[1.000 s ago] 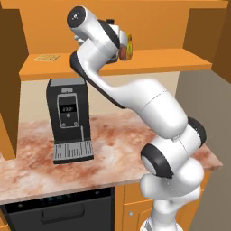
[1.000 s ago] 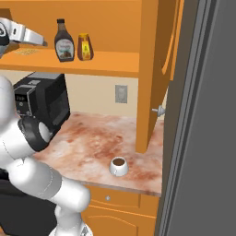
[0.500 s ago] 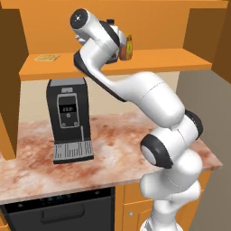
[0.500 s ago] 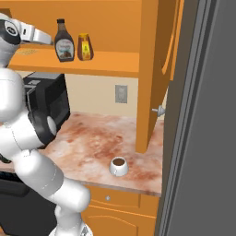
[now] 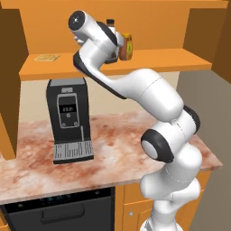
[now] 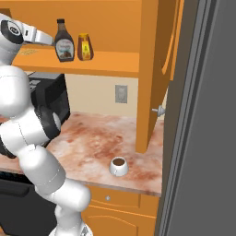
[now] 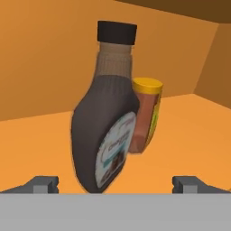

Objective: Pick the syrup bottle and honey bottle from the cabinet and place them next to the mug.

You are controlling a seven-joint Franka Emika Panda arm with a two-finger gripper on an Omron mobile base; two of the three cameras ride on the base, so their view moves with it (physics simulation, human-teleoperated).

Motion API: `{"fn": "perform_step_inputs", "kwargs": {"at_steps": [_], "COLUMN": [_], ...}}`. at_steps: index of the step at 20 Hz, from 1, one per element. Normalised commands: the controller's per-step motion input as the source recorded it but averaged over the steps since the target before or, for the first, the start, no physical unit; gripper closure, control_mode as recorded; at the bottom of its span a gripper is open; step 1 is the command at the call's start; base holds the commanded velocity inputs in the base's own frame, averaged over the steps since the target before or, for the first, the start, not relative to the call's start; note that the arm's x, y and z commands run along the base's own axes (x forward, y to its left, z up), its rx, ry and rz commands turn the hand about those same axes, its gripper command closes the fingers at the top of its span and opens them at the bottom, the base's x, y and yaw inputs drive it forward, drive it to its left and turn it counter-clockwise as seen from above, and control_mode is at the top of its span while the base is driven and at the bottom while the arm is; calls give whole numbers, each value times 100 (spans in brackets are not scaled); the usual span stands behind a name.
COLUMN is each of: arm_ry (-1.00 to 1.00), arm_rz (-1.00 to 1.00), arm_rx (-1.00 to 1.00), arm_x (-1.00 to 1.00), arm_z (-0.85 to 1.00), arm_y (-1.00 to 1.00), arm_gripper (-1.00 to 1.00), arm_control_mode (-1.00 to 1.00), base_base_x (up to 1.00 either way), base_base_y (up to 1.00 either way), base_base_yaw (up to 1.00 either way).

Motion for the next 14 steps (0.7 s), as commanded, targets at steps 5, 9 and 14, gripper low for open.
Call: {"fn": "perform_step_inputs", "kwargs": {"at_steps": [5,9,14], "arm_ry": [0,0,0], "arm_rz": [0,0,0], "arm_rx": [0,0,0], "arm_x": [0,0,0], "arm_z": [-2,-21,-14], "arm_y": [5,1,10], "arm_gripper": [-100,-100,-100], "arm_control_mode": [-100,-100,-100], "base_base_x": [0,0,0], "base_base_y": [0,0,0], "base_base_yaw": [0,0,0]}}
